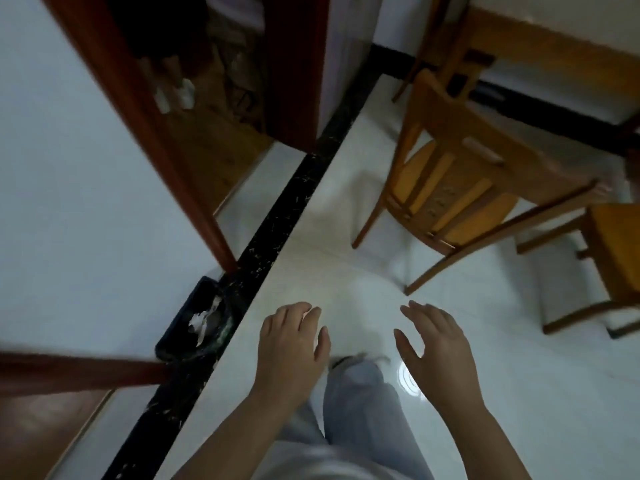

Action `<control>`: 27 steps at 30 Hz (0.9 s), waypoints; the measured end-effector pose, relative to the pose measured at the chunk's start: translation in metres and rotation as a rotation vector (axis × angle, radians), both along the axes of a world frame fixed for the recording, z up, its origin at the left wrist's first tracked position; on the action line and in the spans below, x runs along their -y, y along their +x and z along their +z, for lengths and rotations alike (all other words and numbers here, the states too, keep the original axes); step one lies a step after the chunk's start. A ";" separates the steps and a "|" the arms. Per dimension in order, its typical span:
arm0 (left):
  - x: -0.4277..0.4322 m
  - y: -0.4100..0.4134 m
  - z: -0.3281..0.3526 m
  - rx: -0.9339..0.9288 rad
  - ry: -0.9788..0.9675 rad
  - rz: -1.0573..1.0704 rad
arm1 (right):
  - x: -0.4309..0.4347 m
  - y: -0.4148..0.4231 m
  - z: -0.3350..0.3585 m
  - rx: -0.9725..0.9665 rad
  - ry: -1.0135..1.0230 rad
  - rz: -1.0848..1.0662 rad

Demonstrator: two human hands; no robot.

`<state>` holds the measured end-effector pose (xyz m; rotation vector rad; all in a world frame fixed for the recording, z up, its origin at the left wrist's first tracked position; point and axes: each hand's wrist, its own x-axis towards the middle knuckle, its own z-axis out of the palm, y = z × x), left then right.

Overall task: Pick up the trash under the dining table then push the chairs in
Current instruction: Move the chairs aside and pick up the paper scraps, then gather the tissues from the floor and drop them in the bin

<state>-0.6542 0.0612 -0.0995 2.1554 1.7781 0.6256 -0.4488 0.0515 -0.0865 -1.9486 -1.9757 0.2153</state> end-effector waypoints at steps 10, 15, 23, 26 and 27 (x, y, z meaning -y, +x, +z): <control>-0.030 0.174 0.070 0.045 0.097 -0.466 | 0.073 0.151 0.042 0.004 0.159 -0.479; -0.030 0.294 0.087 0.021 0.131 -0.647 | 0.095 0.249 0.056 0.002 0.268 -0.636; -0.027 0.471 0.087 0.022 0.096 -0.802 | 0.120 0.400 0.056 0.060 0.275 -0.757; -0.045 0.518 0.081 0.012 0.080 -0.808 | 0.102 0.442 0.055 0.048 0.253 -0.759; -0.055 0.533 0.079 0.013 0.078 -0.809 | 0.092 0.455 0.054 0.047 0.249 -0.754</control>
